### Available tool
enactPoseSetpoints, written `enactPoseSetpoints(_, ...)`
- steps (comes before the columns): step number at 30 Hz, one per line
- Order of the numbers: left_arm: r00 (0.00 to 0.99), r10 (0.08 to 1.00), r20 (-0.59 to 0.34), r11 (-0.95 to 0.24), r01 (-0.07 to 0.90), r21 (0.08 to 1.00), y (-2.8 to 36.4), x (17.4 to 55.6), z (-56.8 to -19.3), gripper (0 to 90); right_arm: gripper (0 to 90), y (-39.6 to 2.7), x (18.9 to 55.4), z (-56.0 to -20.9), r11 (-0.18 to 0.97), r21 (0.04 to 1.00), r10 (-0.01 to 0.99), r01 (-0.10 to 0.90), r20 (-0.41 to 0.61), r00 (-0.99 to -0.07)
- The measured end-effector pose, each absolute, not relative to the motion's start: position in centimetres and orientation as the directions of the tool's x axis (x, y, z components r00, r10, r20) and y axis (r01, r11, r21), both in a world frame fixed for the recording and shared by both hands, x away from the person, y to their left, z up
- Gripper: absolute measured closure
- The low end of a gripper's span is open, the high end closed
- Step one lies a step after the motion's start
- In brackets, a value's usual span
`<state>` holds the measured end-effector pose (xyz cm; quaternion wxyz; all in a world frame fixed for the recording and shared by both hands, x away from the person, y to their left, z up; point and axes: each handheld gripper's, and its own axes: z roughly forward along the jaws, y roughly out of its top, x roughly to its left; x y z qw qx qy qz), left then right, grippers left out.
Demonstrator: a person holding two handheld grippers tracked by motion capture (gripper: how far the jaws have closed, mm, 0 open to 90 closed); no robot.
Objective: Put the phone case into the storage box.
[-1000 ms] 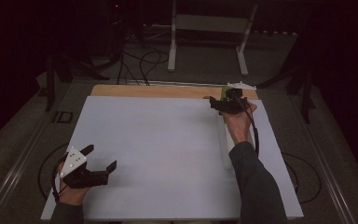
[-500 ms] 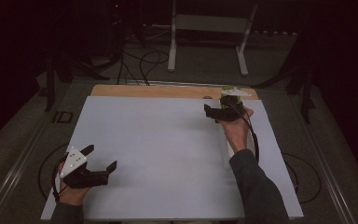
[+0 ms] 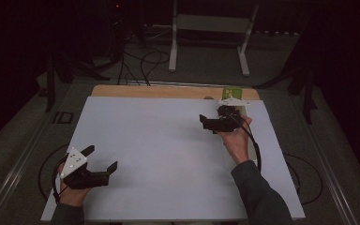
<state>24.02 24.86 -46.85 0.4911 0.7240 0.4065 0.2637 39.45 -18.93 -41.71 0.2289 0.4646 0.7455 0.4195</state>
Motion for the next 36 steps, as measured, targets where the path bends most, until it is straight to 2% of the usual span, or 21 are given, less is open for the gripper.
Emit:
enactPoseSetpoints(21, 0.535, 0.845, -0.021, -0.183, 0.326, 0.927, 24.8, 24.0, -46.8, 0.2, 14.5, -18.8, 33.6, -42.4, 0.277, 0.862, 0.832, 0.426, 0.007, -0.555)
enactPoseSetpoints(36, 0.537, 0.843, -0.024, -0.181, 0.325, 0.928, 24.9, 23.9, -46.8, 0.2, 15.0, -19.2, 29.4, -44.9, 0.283, 0.878, 0.79, 0.386, 0.015, -0.613)
